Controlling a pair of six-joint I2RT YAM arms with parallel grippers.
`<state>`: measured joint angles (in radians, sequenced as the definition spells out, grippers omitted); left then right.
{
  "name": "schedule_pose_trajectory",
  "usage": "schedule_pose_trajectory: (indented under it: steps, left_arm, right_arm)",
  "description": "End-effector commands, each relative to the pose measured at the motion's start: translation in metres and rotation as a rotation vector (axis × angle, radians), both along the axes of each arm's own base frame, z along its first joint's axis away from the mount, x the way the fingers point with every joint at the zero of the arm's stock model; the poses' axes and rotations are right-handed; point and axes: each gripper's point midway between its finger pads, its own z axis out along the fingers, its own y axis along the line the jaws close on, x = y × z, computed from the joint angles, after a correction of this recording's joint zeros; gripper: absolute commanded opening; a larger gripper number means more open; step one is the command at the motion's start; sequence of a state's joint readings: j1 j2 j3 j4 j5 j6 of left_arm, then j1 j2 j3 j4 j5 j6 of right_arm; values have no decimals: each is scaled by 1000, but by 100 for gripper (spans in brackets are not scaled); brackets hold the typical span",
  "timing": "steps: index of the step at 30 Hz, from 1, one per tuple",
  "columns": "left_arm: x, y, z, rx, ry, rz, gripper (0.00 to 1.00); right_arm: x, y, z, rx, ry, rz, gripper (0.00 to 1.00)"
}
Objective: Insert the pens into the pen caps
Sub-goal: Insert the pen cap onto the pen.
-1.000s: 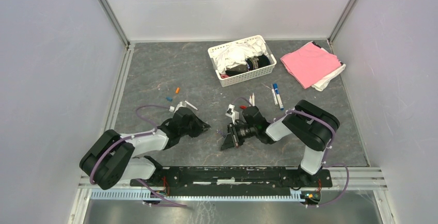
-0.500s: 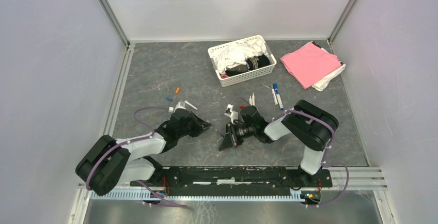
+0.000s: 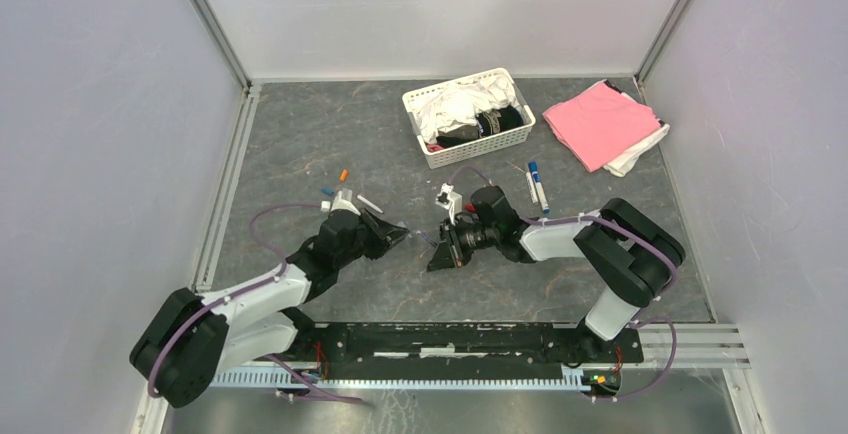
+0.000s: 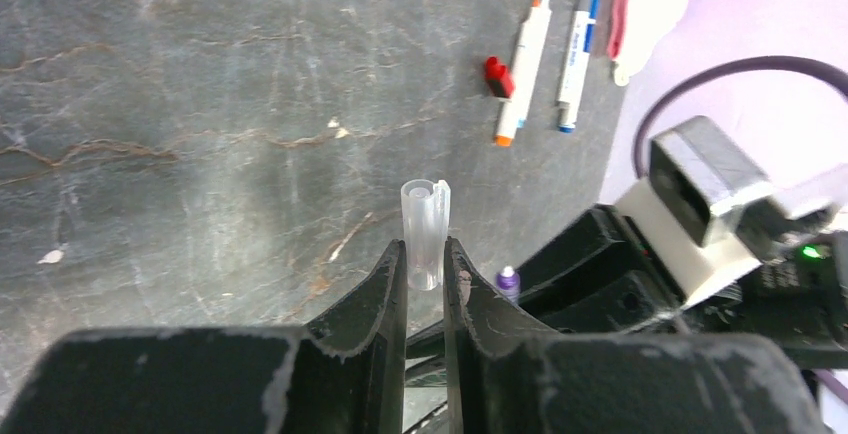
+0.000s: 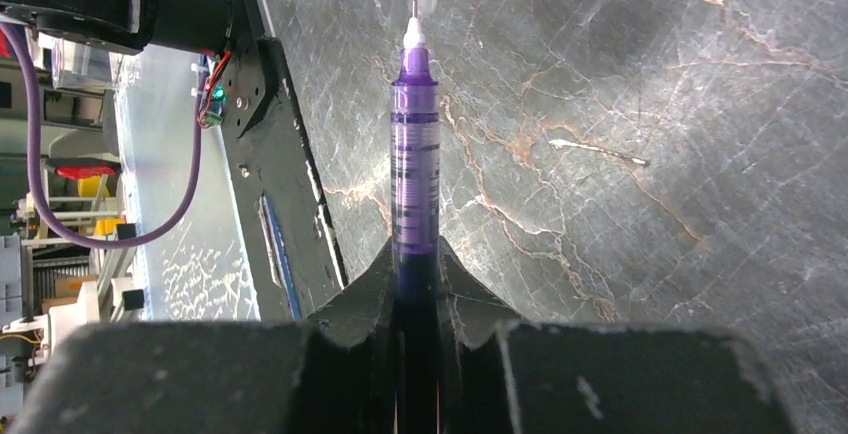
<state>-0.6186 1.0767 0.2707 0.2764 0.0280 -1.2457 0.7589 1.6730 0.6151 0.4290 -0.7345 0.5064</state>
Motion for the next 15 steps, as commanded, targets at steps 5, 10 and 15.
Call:
schedule_pose_trajectory:
  steps: [5, 10, 15]
  left_arm:
    - [2, 2, 50, -89, -137, 20, 2]
    - [3, 7, 59, -97, -164, 46, 2]
    - [4, 4, 61, -103, -159, 40, 2]
  right_arm:
    - [-3, 8, 44, 122, -157, 129, 0]
    - [-4, 9, 54, 153, -175, 130, 0]
    - [-1, 12, 59, 164, -177, 119, 0]
